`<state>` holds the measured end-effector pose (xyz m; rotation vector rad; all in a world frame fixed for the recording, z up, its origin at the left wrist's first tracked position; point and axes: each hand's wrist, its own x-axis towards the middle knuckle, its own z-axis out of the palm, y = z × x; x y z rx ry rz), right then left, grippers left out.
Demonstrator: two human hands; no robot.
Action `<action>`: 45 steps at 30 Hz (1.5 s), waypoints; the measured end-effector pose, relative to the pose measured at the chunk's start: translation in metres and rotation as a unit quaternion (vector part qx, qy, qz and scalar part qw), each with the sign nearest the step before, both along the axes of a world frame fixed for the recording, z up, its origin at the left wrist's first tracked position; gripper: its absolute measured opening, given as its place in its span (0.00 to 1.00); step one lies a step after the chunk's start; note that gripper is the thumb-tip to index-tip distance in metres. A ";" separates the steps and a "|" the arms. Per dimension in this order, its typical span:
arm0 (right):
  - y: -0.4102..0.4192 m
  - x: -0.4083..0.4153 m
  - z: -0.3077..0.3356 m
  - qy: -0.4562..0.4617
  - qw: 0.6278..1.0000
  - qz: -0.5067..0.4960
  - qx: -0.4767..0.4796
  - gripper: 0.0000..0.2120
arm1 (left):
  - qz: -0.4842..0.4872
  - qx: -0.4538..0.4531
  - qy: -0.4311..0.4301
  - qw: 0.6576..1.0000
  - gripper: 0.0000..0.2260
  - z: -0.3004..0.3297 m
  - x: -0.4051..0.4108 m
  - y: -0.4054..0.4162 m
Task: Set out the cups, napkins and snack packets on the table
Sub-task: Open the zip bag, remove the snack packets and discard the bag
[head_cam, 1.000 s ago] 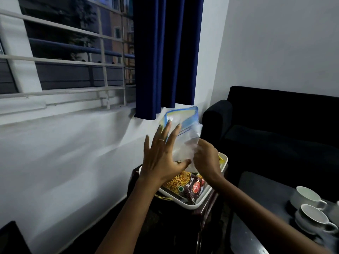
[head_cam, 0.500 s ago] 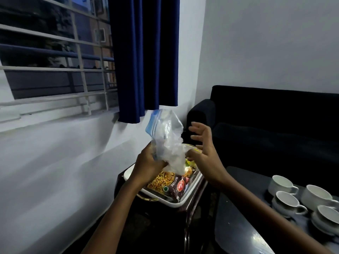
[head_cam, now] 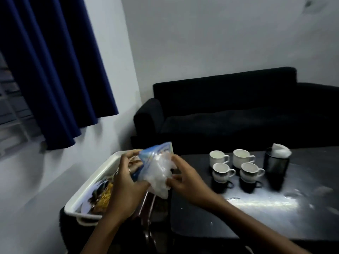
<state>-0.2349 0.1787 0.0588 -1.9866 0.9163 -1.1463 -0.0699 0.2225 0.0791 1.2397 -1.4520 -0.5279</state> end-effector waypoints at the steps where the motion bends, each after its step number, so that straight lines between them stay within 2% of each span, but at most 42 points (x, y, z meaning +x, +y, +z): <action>1: 0.004 -0.008 -0.009 -0.024 0.999 -0.041 0.000 0.23 | -0.016 0.002 0.005 1.000 0.27 -0.003 -0.014 0.001; 5: 0.028 -0.053 -0.039 -0.104 0.978 -0.183 0.002 0.10 | -0.094 0.025 0.003 0.995 0.25 -0.025 -0.067 0.005; 7: 0.042 -0.081 -0.048 -0.128 0.964 -0.232 0.015 0.07 | -0.146 0.042 0.009 0.988 0.26 -0.038 -0.094 0.005; 11: 0.063 -0.145 -0.057 -0.175 0.934 -0.310 0.032 0.12 | -0.231 0.078 0.028 0.970 0.26 -0.057 -0.159 0.012; 15: 0.084 -0.210 -0.068 -0.204 0.890 -0.405 0.038 0.10 | -0.289 0.092 0.068 0.950 0.20 -0.068 -0.232 0.021; 20: 0.113 -0.284 -0.087 -0.227 0.822 -0.522 0.027 0.10 | -0.367 0.118 0.085 0.919 0.23 -0.075 -0.320 0.036; 24: 0.137 -0.337 -0.107 -0.218 0.783 -0.581 0.034 0.06 | -0.399 0.144 0.074 0.902 0.22 -0.091 -0.380 0.050; 27: 0.157 -0.373 -0.125 -0.183 0.745 -0.640 0.035 0.08 | -0.395 0.164 0.058 0.902 0.21 -0.110 -0.417 0.063; 31: 0.179 -0.415 -0.159 -0.152 0.693 -0.702 0.061 0.06 | -0.364 0.160 0.003 0.917 0.27 -0.144 -0.456 0.080; 35: 0.190 -0.444 -0.197 -0.111 0.609 -0.780 0.092 0.03 | -0.383 0.168 -0.083 0.905 0.29 -0.192 -0.484 0.090; 40: 0.177 -0.455 -0.232 -0.198 0.518 -0.822 0.128 0.06 | -0.421 0.203 -0.206 0.860 0.30 -0.241 -0.510 0.096; 45: 0.162 -0.471 -0.251 -0.270 0.435 -0.848 0.136 0.10 | -0.464 0.240 -0.310 0.794 0.33 -0.266 -0.537 0.090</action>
